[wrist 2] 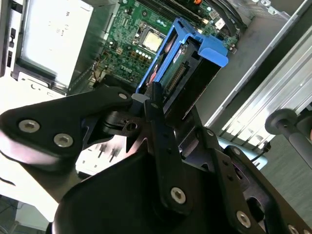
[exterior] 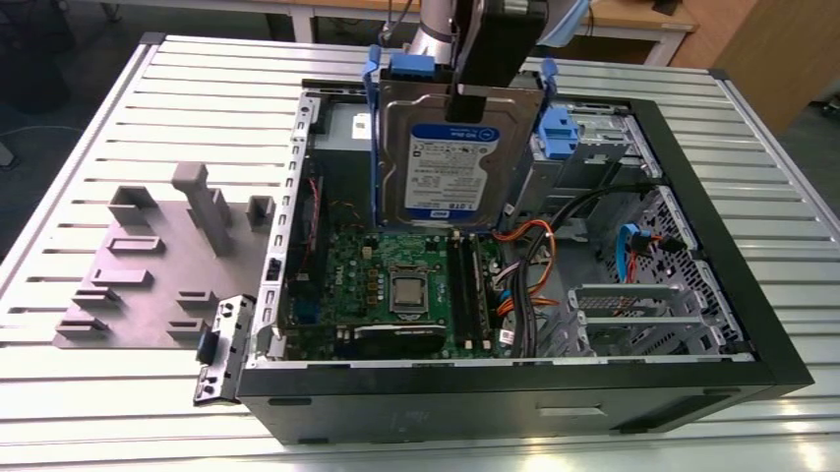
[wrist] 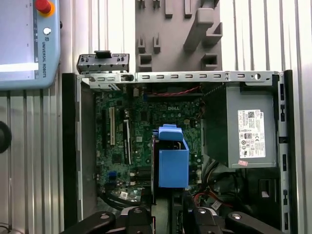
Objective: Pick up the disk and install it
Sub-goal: 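Pick up the disk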
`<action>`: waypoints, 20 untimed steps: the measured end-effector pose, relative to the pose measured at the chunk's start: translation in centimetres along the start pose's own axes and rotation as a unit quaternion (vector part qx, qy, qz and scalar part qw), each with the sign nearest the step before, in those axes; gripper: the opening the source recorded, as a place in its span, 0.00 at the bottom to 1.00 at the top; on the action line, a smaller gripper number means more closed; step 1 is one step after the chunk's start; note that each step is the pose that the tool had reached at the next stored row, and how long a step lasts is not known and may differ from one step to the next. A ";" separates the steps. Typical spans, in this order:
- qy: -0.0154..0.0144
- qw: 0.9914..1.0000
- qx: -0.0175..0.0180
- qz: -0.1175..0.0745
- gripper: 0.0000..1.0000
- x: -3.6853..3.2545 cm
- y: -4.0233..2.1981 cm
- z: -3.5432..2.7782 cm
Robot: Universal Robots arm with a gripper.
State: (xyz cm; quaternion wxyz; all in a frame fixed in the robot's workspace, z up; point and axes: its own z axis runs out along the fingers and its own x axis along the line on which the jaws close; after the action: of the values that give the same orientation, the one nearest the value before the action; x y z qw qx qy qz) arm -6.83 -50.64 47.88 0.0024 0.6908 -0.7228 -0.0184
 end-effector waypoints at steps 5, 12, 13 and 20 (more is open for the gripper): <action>0.000 1.000 0.000 0.000 0.35 0.85 -0.12 -0.02; 0.000 1.000 0.000 0.000 0.35 1.69 -0.24 -0.05; 0.000 1.000 0.000 0.000 0.35 1.81 -0.25 -0.05; 0.001 1.000 0.000 0.000 0.35 2.88 -0.40 -0.08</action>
State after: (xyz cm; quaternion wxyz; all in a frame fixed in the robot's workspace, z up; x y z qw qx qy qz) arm -6.56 -53.54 47.89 0.0028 0.6906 -0.7230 -0.0180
